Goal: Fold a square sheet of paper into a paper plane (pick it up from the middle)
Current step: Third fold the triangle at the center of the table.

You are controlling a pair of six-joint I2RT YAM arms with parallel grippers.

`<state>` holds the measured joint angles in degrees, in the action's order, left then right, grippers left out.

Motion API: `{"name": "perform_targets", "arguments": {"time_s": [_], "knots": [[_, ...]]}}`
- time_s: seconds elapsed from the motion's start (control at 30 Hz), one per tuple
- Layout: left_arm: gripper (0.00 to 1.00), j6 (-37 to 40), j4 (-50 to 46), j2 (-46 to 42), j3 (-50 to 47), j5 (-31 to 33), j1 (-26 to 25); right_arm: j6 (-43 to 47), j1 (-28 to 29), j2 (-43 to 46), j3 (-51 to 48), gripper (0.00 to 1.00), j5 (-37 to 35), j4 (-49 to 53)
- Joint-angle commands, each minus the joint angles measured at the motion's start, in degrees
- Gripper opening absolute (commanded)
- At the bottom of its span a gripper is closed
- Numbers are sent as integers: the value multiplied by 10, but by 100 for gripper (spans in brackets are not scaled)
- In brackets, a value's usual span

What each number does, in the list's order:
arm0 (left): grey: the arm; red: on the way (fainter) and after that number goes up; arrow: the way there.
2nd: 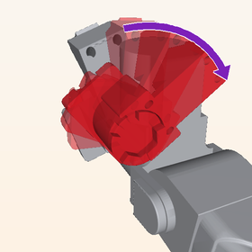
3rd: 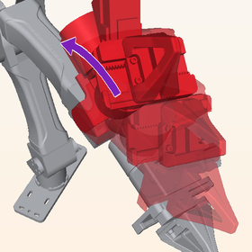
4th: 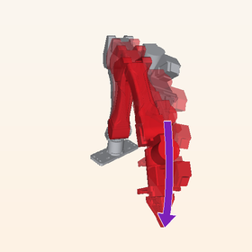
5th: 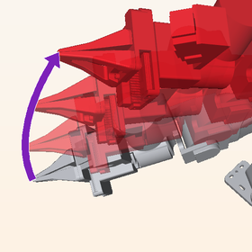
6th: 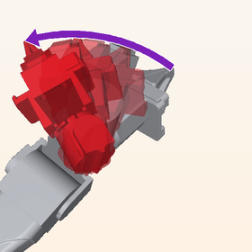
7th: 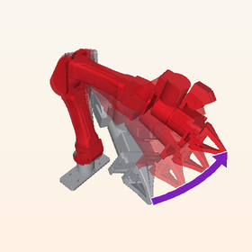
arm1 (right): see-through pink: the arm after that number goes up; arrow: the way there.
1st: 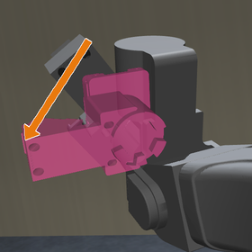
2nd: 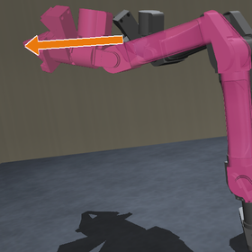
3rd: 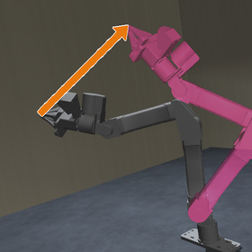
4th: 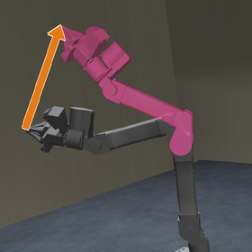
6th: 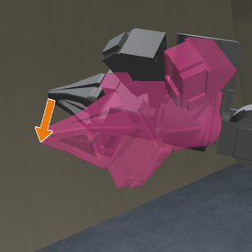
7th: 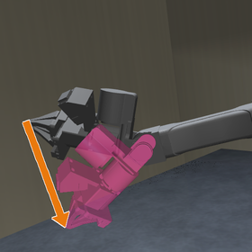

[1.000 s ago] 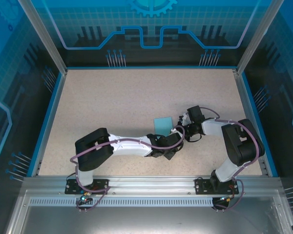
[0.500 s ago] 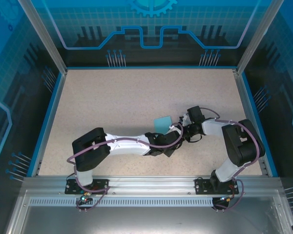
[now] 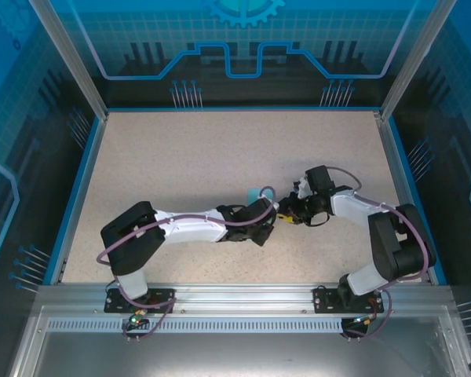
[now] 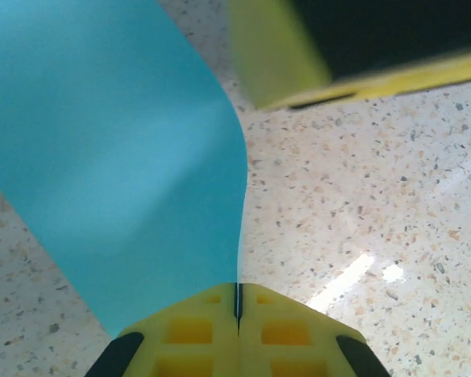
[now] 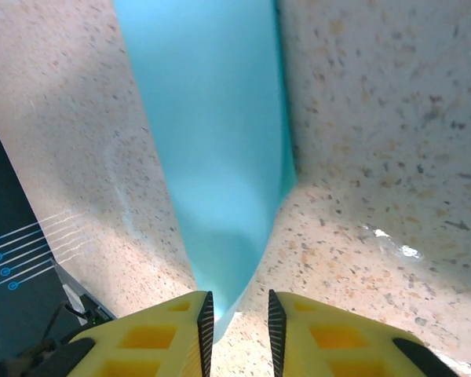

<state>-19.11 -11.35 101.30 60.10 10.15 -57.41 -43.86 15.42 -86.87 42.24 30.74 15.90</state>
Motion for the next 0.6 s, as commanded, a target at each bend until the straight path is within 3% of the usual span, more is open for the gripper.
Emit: {"name": "perform_targets", "arguments": {"time_s": [0.0,0.33,0.57], "knots": [[0,2,25,-33,-23,-94,24,22,-7,6,32,21,-16,30],[0,2,40,-24,-35,-206,76,37,33,-129,152,13,1,34],[0,7,32,-18,-35,-239,102,68,56,-235,231,11,-53,96]]}}
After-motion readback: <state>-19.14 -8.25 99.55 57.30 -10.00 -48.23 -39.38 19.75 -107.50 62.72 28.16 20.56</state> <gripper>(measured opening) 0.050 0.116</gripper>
